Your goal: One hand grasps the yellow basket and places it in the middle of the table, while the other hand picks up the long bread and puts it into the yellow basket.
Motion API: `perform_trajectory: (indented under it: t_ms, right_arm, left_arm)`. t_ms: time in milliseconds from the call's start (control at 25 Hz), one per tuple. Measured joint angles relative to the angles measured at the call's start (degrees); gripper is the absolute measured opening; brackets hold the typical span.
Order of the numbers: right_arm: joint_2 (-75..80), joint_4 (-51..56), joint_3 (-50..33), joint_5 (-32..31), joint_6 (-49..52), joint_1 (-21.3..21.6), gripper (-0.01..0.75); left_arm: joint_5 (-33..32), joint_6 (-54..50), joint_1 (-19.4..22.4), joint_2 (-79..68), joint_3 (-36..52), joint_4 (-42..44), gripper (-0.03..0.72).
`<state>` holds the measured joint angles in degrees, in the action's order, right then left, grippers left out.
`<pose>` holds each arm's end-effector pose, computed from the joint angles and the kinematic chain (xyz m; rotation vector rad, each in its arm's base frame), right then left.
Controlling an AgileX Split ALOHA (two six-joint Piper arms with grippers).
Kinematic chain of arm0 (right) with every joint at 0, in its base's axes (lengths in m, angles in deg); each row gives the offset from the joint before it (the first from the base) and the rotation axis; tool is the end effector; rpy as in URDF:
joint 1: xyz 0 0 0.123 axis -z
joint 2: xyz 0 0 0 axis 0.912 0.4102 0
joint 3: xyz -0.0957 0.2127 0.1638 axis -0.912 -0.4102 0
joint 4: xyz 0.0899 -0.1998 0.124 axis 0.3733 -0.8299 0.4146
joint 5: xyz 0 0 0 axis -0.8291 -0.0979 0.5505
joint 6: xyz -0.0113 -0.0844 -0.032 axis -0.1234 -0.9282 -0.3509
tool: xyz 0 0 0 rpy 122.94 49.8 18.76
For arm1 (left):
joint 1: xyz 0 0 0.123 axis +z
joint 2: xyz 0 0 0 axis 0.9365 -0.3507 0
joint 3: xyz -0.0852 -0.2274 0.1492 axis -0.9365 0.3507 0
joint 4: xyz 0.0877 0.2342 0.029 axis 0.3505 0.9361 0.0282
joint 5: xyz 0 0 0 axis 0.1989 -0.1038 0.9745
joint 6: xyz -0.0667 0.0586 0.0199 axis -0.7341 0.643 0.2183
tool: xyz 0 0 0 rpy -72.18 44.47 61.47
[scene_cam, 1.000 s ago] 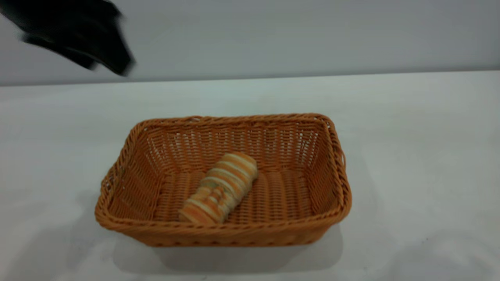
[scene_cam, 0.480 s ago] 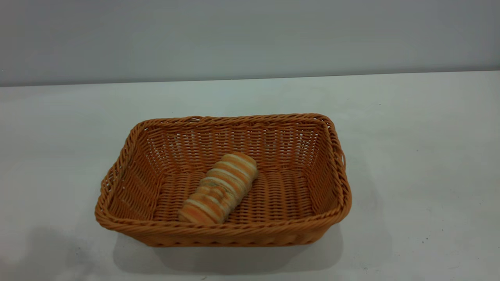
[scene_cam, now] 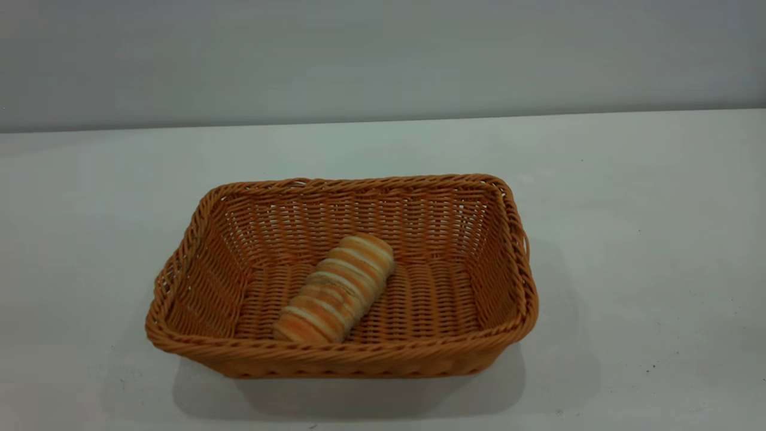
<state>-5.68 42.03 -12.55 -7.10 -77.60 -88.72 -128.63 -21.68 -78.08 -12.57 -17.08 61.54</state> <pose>0.0427 0.0253 0.2967 -0.5826 2.2769 0.2499 0.0925 -0.0353 0.3001 0.5588 2.3987 -0.2553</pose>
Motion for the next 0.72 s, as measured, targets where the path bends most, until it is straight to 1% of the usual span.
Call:
perform_trajectory:
  t_ms: [240, 360, 520, 720]
  right_arm:
    - [-4.9, -3.0, -5.8, -0.6, 3.5, 0.0, 0.582]
    - [-7.5, -3.2, -6.7, -1.3, 3.6, 0.0, 0.569]
    - [-10.9, -3.4, -6.7, -1.3, 3.7, 0.0, 0.543]
    - [-14.3, -3.4, -6.8, -1.8, 3.8, 0.0, 0.506]
  left_arm:
    - [-1.5, -1.2, 0.0, 13.6, 4.7, 0.0, 0.544]
    - [-2.2, -1.7, 0.0, 18.5, 6.0, 0.0, 0.544]
    - [-2.9, -1.8, 0.0, 22.4, 6.6, 0.0, 0.544]
    - [-4.0, -2.3, 0.0, 23.5, 6.9, 0.0, 0.544]
